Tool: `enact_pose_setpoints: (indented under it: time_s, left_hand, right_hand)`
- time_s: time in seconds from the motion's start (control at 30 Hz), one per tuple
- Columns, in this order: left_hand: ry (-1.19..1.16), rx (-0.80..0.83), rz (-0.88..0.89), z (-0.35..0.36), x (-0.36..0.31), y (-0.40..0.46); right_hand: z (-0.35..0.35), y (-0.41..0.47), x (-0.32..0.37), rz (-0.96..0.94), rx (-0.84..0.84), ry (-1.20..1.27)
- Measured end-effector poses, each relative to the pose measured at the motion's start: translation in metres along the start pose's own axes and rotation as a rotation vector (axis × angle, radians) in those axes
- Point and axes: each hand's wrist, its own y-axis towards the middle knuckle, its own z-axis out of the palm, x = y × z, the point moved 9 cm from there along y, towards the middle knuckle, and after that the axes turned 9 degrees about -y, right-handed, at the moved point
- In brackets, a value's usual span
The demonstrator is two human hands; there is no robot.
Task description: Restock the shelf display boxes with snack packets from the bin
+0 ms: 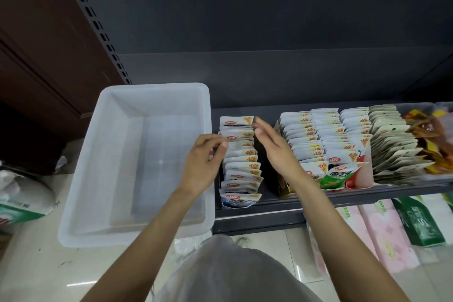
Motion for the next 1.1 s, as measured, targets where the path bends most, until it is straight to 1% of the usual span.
enact_pose_setpoints:
  time_s: [0.03,0.07,0.17,0.27,0.33,0.43,0.53,0.63,0.73,0.83,0.9,1.03,1.1]
  left_hand:
    - [-0.079,-0.019,-0.055,0.003,0.001,-0.005]
    - [-0.137,-0.042,-0.086,0.006,0.001,-0.011]
    - [-0.314,-0.071,-0.169,0.014,-0.003,-0.029]
    - [-0.456,-0.05,-0.232,0.021,-0.006,-0.039]
    - [-0.572,-0.025,-0.281,0.026,-0.006,-0.044]
    - [-0.692,-0.008,-0.32,0.036,-0.006,-0.049]
    - [-0.784,-0.05,-0.33,0.038,-0.004,-0.049]
    - [-0.82,-0.084,-0.331,0.035,-0.004,-0.046]
    - [-0.775,-0.114,-0.335,0.035,-0.003,-0.043]
    - [-0.712,-0.08,-0.364,0.038,0.002,-0.044]
    - [-0.714,-0.064,-0.365,0.038,0.003,-0.045]
    - [-0.708,-0.069,-0.35,0.035,0.004,-0.047]
    - [-0.706,-0.079,-0.346,0.037,0.004,-0.049]
  right_hand:
    - [0.008,-0.006,-0.003,0.043,0.024,0.167]
    - [0.016,-0.011,-0.005,0.065,0.041,0.256]
    - [0.035,-0.022,-0.005,0.068,0.061,0.324]
    - [0.039,-0.029,-0.004,0.074,0.003,0.417]
    - [0.044,-0.034,-0.007,0.097,0.013,0.49]
    - [0.05,-0.04,-0.002,0.071,0.012,0.469]
    - [0.048,-0.041,0.003,0.005,-0.046,0.411]
    - [0.045,-0.041,0.009,-0.042,-0.067,0.407]
    - [0.039,-0.041,0.001,0.002,-0.127,0.456]
    - [0.04,-0.042,-0.008,0.046,-0.073,0.545]
    - [0.039,-0.047,-0.009,0.024,-0.059,0.515]
    - [0.039,-0.056,-0.012,-0.023,-0.091,0.536]
    - [0.04,-0.059,-0.015,-0.004,-0.14,0.545]
